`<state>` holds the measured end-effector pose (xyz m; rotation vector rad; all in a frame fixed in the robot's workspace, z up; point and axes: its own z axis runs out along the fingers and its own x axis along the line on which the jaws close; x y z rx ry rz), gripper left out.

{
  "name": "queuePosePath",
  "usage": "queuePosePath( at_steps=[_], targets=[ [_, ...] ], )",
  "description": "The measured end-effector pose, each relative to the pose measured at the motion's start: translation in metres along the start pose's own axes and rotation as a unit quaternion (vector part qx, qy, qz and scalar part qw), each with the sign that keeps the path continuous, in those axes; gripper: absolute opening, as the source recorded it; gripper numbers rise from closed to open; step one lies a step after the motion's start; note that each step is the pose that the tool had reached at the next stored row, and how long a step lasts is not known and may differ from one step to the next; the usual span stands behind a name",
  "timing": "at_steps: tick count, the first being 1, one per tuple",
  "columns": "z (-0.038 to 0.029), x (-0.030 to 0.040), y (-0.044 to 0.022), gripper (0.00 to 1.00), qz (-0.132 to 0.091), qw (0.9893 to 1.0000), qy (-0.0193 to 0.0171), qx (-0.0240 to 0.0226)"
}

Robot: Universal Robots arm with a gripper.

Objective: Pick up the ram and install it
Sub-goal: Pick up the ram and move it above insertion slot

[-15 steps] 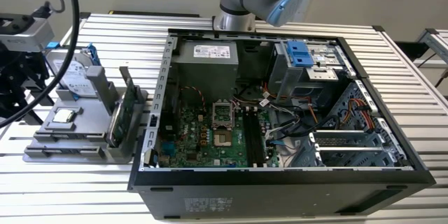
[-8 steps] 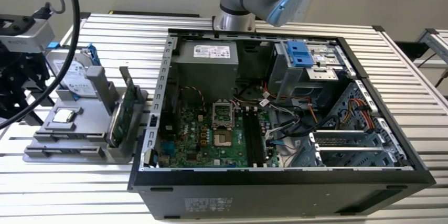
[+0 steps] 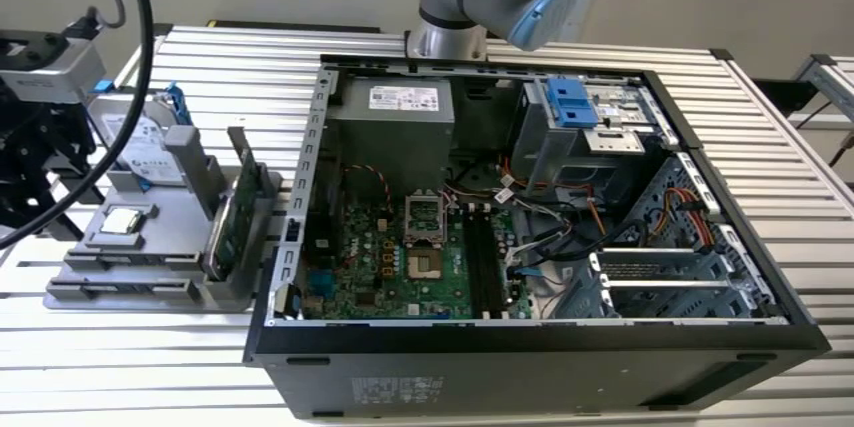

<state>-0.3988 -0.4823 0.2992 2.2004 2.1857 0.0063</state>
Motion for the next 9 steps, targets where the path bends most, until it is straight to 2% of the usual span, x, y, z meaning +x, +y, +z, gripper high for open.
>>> queuePosePath(
  at_steps=[9],
  targets=[
    [0.002, 0.0001, -0.0001, 1.0, 0.0, 1.0, -0.0018, 0.0004]
  ],
)
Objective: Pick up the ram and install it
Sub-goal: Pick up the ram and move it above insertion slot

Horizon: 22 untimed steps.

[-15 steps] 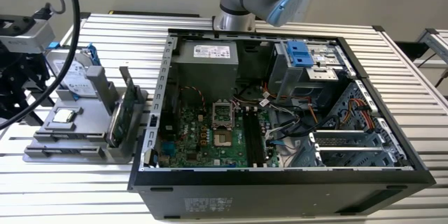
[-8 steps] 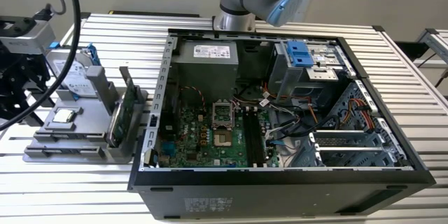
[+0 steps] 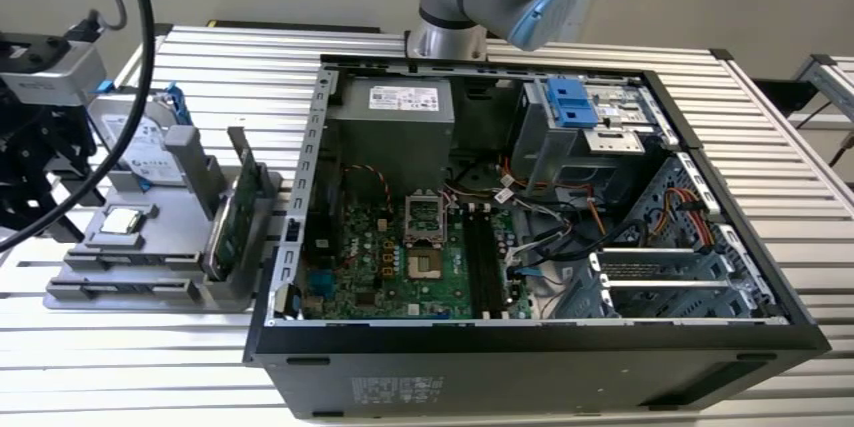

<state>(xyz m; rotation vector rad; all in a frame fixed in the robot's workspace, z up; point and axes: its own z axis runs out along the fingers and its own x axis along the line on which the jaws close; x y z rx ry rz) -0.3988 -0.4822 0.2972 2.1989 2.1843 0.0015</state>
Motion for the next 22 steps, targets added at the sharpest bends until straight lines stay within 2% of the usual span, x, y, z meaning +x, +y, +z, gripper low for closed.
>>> queuePosePath(
  at_steps=[12, 22],
  targets=[
    [0.003, 0.0, -0.0001, 1.0, 0.0, 1.0, -0.0031, 0.0004],
    [0.0046, 0.0001, -0.0002, 1.0, 0.0, 1.0, -0.0034, 0.0004]
  ],
)
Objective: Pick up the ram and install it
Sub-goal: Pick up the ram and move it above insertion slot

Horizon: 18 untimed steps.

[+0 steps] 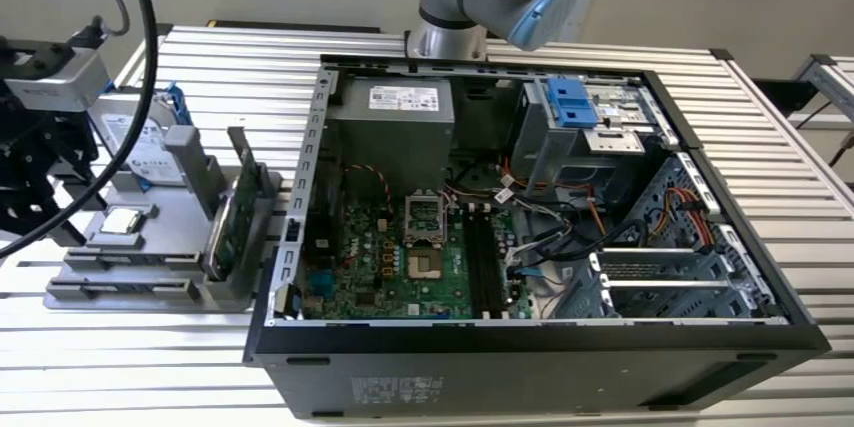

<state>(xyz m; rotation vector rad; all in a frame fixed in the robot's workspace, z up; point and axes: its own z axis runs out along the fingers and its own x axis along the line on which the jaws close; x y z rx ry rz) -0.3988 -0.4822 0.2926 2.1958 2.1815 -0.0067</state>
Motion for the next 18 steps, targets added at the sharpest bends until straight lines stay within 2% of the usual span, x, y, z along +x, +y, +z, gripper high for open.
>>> queuePosePath(
  at_steps=[18],
  targets=[
    [0.0023, 0.0001, -0.0001, 1.0, 0.0, 1.0, 0.0, 0.0001]
  ],
)
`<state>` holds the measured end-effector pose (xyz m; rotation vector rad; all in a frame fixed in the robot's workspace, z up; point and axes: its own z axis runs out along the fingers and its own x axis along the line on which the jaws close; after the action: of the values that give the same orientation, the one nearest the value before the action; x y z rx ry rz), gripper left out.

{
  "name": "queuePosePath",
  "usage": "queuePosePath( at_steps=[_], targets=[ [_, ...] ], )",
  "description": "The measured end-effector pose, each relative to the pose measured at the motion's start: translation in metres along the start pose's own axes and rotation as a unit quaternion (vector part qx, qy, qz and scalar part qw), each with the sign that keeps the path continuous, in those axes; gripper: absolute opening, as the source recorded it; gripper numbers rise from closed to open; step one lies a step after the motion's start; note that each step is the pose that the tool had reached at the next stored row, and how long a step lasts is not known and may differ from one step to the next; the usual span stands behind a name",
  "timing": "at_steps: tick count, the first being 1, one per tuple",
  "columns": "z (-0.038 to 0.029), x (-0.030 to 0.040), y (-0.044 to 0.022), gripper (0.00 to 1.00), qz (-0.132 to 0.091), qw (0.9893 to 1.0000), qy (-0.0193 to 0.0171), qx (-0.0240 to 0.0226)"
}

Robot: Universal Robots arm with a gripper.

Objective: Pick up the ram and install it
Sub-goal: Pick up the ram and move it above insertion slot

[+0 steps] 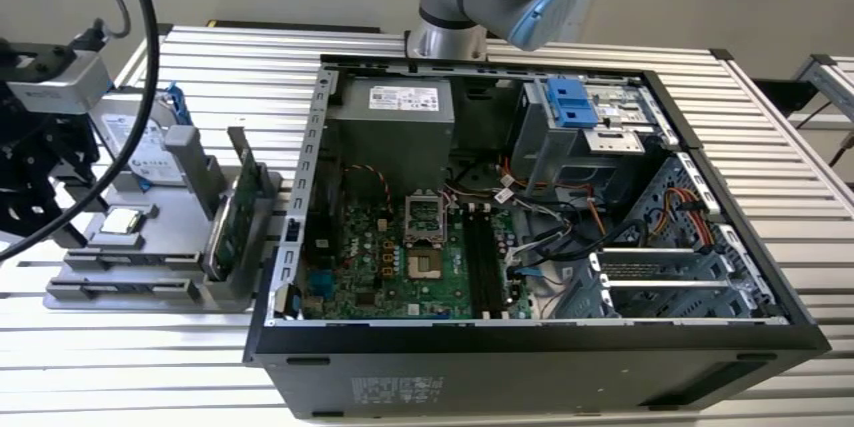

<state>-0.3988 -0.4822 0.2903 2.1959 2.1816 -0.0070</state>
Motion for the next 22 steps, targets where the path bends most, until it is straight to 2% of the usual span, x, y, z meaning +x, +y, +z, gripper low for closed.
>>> queuePosePath(
  at_steps=[22],
  targets=[
    [0.0052, 0.0002, -0.0001, 1.0, 0.0, 1.0, 0.0, 0.0]
  ],
)
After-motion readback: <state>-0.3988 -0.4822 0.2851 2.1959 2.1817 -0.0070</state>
